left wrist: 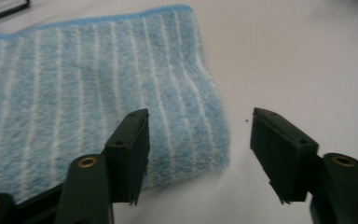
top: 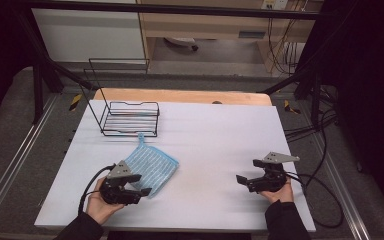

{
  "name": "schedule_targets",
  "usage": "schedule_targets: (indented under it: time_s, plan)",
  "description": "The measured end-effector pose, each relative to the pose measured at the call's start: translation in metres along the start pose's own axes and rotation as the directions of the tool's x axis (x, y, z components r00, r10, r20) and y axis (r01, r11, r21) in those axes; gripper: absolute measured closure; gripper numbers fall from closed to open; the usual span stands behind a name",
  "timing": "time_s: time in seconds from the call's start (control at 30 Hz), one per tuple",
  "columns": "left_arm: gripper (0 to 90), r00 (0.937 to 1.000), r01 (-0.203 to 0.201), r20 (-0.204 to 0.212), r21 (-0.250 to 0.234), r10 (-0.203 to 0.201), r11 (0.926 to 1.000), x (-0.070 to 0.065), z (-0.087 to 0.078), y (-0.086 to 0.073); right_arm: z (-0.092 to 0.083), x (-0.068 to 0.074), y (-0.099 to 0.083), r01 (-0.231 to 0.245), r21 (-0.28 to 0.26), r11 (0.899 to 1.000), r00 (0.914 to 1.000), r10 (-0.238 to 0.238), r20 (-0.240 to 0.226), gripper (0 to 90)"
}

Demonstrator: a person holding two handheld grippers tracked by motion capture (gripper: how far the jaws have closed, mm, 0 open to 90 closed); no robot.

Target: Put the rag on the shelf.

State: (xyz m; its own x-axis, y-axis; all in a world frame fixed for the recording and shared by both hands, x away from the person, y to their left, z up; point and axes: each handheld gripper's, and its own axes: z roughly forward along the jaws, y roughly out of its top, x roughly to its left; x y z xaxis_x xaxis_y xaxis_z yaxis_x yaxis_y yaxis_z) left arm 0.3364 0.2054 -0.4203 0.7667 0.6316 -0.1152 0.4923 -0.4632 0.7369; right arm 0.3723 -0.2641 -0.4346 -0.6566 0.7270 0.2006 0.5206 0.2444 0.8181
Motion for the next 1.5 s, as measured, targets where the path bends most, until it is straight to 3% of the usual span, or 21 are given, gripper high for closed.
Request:
schedule_targets:
  time_s: [0.17, 0.27, 0.4, 0.83, 1.03, 1.17, 1.4, 1.5]
  plan:
    - [51.3, 0.9993, -0.032, 0.022, 0.054, 0.031, 0.998, -0.015, 0.013, -0.001, 0.001, 0.0, 0.0, 0.006, 0.005, 1.0, 1.0, -0.006, 0.001, 0.7]
    - [54.9, 0.9988, -0.049, -0.007, 0.085, 0.049, 0.9952, -0.019, 0.019, -0.002, 0.001, 0.0, 0.0, 0.006, 0.004, 1.0, 1.0, -0.006, 0.002, 0.8]
    - [66.0, 0.9992, -0.023, -0.03, 0.092, 0.026, 0.9955, -0.017, 0.022, -0.003, 0.002, 0.0, -0.001, 0.008, 0.012, 1.0, 1.0, -0.008, 0.002, 0.8]
    - [81.3, 0.9976, -0.001, -0.068, 0.138, 0.01, 0.9904, -0.016, 0.032, 0.003, 0.004, 0.0, -0.001, 0.012, 0.015, 1.0, 0.9999, -0.012, 0.002, 1.0]
    - [84.7, 0.9987, 0.019, -0.049, 0.124, -0.013, 0.9921, -0.014, 0.031, 0.006, 0.004, 0.0, -0.001, 0.013, 0.013, 1.0, 0.9999, -0.013, 0.002, 1.1]
    - [85.3, 0.999, 0.045, -0.008, 0.115, -0.045, 0.9923, -0.015, 0.032, 0.011, 0.004, 0.0, -0.001, 0.013, 0.014, 1.0, 0.9999, -0.013, 0.002, 1.2]
    - [85.2, 0.9987, 0.049, 0.007, 0.111, -0.05, 0.9926, -0.027, 0.044, 0.024, 0.003, 0.0, -0.001, 0.013, 0.013, 1.0, 0.9999, -0.013, 0.002, 1.3]
    - [85.2, 0.9973, 0.07, 0.013, 0.095, -0.072, 0.993, -0.033, 0.05, 0.033, 0.003, 0.0, -0.001, 0.014, 0.012, 1.0, 0.9999, -0.014, 0.001, 1.4]
